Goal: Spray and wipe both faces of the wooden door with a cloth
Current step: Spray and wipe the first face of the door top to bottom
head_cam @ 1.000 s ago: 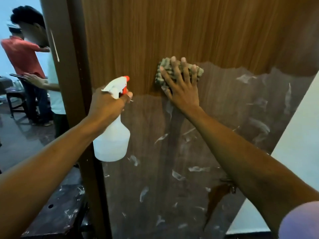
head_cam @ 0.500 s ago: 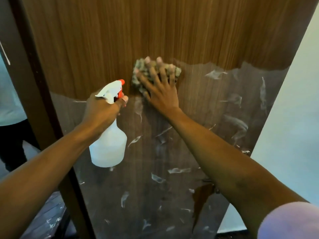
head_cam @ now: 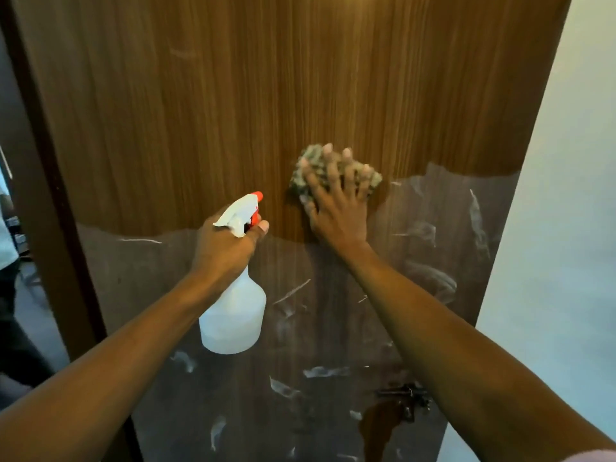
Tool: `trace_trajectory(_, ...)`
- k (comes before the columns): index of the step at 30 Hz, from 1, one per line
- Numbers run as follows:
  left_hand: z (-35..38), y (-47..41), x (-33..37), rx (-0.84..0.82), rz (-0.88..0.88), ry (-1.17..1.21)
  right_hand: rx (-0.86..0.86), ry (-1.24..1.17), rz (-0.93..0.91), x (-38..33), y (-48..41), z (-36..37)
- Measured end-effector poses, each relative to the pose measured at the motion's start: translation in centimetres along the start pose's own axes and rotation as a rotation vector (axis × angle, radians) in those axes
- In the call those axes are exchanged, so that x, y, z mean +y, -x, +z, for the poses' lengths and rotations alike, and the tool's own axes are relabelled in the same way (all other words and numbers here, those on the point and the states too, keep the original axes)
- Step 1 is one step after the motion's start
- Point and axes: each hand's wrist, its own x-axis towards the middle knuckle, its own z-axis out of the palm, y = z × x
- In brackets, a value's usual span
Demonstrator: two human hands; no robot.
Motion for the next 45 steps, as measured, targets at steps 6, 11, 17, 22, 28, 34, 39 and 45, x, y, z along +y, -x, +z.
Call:
trace_trajectory(6, 2.2, 0.5, 1.3, -0.025, -0.033, 0.042, -0.097, 0.065, -0.099, 5.8, 7.2, -0.4)
trace_trajectory(11, 3.4, 0.4, 1.6, -0.027, -0.061, 0.081, -0.092, -0.012, 0.405, 8.0, 1.6, -2.4)
trace_trajectory(17, 6.7, 0.8, 3.0, -0.039, -0.074, 0.019, -0.096, 0.044, -0.120, 7.2, 3.3, -1.1)
trace_trajectory(22, 9.3, 1.1, 4.4, 0.023, -0.094, 0.042, -0.111, -0.011, -0.007, 13.4, 9.4, -1.0)
trace_trajectory(28, 13.2, 1.0, 5.8, 0.080, -0.125, 0.115, -0.014, -0.014, 0.332, 16.6, 2.7, -2.9)
trace_trajectory(34, 17.8, 1.1, 7.0, 0.044, -0.085, 0.094, -0.019, -0.003, -0.242, 18.8, 7.0, -1.0)
trace_trajectory(39, 20.7, 2.6, 7.7, 0.079, -0.127, 0.101, -0.032, -0.060, 0.021, 25.4, 11.7, -1.5)
trace_trajectory(45, 21.9, 4.2, 7.7, 0.092, -0.137, 0.065, 0.050, -0.065, 0.503, 27.2, 2.9, -3.6)
